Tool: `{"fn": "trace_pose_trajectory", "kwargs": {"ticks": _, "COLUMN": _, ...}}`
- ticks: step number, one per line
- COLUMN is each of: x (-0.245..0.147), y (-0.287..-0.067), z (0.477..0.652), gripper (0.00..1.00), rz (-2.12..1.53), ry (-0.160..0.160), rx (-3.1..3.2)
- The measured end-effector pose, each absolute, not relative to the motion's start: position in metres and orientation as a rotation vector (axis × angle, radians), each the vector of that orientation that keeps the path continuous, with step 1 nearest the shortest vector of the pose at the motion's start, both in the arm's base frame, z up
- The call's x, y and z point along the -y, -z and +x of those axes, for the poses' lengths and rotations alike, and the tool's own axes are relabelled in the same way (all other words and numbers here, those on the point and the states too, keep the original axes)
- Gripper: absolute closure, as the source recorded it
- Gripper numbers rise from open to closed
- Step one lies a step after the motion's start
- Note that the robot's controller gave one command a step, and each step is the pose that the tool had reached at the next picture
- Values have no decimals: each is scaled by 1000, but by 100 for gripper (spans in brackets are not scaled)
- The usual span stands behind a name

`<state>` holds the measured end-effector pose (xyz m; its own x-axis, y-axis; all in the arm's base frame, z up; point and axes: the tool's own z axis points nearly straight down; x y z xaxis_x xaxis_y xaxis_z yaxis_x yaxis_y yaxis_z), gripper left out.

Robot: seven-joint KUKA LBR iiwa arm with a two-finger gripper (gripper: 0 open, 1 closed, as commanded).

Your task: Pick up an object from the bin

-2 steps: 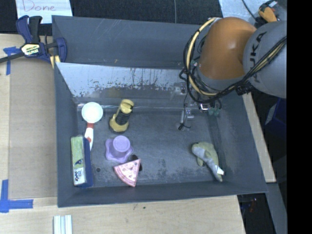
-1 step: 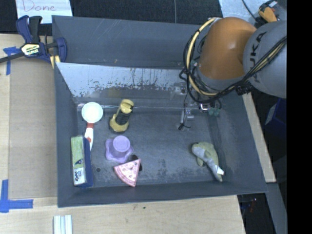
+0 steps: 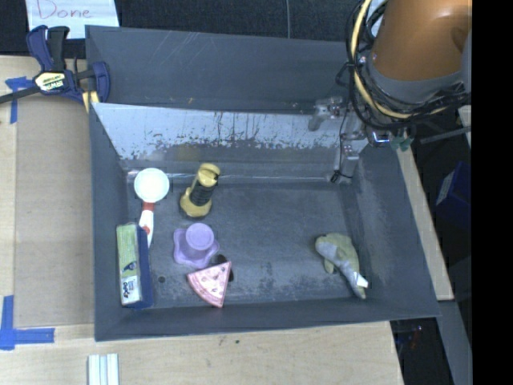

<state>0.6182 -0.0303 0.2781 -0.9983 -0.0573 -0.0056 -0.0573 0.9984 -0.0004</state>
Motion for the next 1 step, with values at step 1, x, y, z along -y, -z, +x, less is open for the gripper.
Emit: {"fn": "trace_pose_trajectory", "kwargs": {"ticks": 1, "x": 31, "y": -172, "z": 617, "gripper": 0, "rz": -243, "ry": 0, "rx": -3128}}
